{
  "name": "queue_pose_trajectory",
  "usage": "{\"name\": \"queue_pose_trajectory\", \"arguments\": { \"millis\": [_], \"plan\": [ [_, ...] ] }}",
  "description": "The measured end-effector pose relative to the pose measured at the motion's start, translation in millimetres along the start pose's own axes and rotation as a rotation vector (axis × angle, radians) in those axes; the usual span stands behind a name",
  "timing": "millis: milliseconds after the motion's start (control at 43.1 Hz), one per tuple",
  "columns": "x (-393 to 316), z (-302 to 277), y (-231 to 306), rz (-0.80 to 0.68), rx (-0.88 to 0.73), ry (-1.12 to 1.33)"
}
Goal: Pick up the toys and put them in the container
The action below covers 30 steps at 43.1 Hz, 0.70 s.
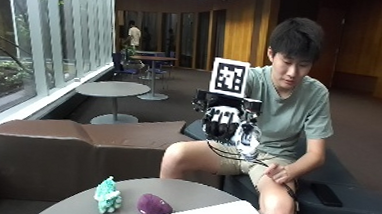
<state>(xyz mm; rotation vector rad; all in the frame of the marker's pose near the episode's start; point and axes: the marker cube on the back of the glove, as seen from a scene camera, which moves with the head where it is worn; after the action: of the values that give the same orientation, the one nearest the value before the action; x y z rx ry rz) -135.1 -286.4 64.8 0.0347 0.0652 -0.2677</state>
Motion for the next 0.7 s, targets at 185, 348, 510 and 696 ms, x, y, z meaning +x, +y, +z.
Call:
{"name": "queue_pose_trajectory", "arguments": {
  "millis": [185, 348, 510, 696],
  "plan": [
    [-31, 23, -34, 0.086, -0.028, -0.019],
    [-50, 46, -44, 0.125, -0.15, -0.058],
    [-58, 72, -43, 0.133, -0.413, -0.088],
    [-42, 67, -30, 0.147, -0.4, -0.085]
  ]
}}
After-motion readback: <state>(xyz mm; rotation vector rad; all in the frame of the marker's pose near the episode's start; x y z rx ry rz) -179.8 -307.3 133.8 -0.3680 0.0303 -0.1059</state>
